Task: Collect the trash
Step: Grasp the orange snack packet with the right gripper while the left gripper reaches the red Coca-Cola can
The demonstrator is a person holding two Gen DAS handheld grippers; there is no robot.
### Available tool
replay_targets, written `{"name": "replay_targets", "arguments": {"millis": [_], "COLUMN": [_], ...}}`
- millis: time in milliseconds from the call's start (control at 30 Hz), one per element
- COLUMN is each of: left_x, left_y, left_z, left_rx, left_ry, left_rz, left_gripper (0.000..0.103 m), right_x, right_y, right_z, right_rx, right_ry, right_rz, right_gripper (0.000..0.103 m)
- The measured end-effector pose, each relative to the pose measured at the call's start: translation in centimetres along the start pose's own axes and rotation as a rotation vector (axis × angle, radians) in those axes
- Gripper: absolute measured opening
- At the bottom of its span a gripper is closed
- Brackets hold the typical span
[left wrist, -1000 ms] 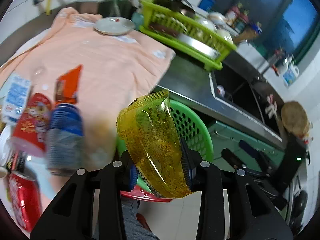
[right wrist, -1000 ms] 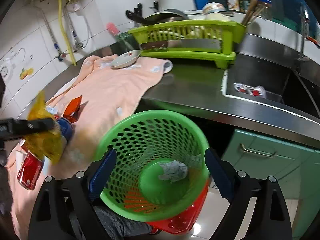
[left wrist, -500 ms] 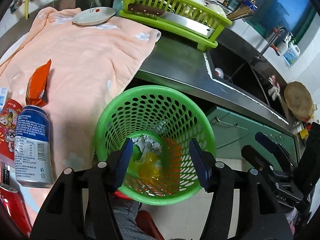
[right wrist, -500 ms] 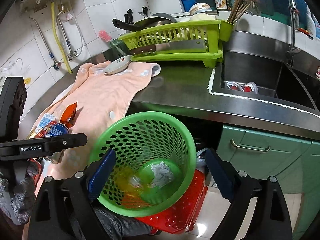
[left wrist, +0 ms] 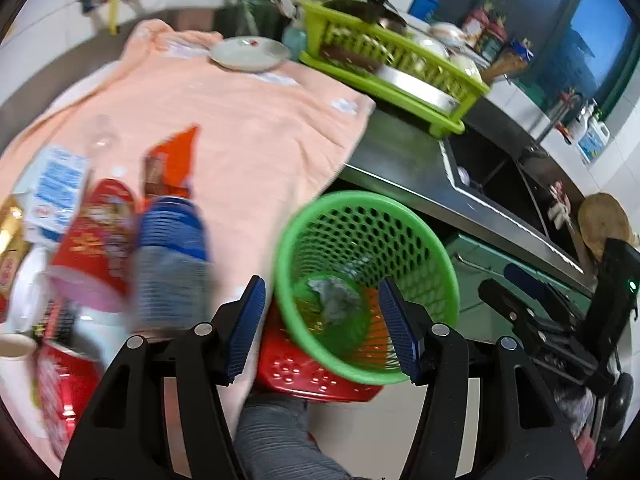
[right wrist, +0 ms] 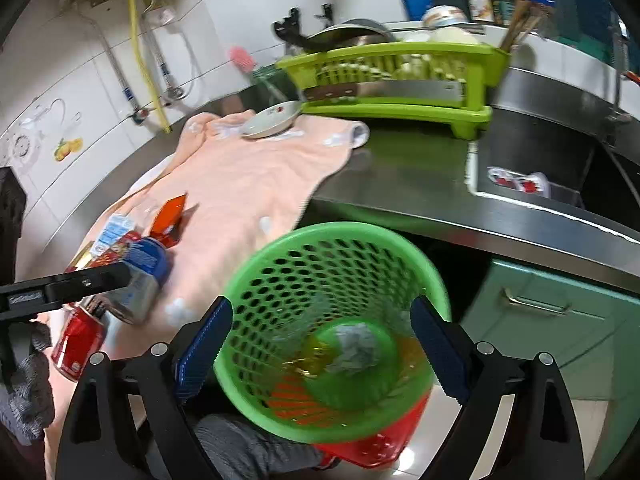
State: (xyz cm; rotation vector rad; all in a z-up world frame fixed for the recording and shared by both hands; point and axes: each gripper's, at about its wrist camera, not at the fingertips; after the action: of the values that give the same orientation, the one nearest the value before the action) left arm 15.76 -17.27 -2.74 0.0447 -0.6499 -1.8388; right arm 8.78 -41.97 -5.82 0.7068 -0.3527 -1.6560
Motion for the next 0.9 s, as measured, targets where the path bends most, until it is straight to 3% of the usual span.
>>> {"name": "replay_targets", "arguments": {"millis": [200, 567, 900], "left_x": [-4.2, -10.7, -14.8], "left_y": [-1.3, -5.3, -8.2], "left_z": [4.1, 9.3, 11.5], "left_rx": [0.058, 0.12, 0.127], "left_ry": [0.041, 0.134, 0.19], "left_rz": [0.048, 0.096, 0.126], "left_gripper": [0.064, 0.064, 0.065], "right_x": [-4.2, -14.2, -20.9], "right_y": [1.9, 6.7, 11.2], "right_z": [-2.3, -8.5, -15.7], "right_rx": [-0.036, -0.127, -0.21], "right_ry": [0.077, 0.203, 0.208], "right_rz": [0.058, 0.192, 0.253], "right_gripper": [0.087, 0.079, 0.073]}}
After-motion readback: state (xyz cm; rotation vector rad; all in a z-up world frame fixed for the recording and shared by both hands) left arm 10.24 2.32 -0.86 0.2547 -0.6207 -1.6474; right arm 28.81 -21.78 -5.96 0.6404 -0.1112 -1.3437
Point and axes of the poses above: each gripper's, at about its wrist camera, not at the fingertips, and z roughly against the way its jaws point, x to its right, y to its top, and after that the axes turned 8 degrees about -x, right-handed
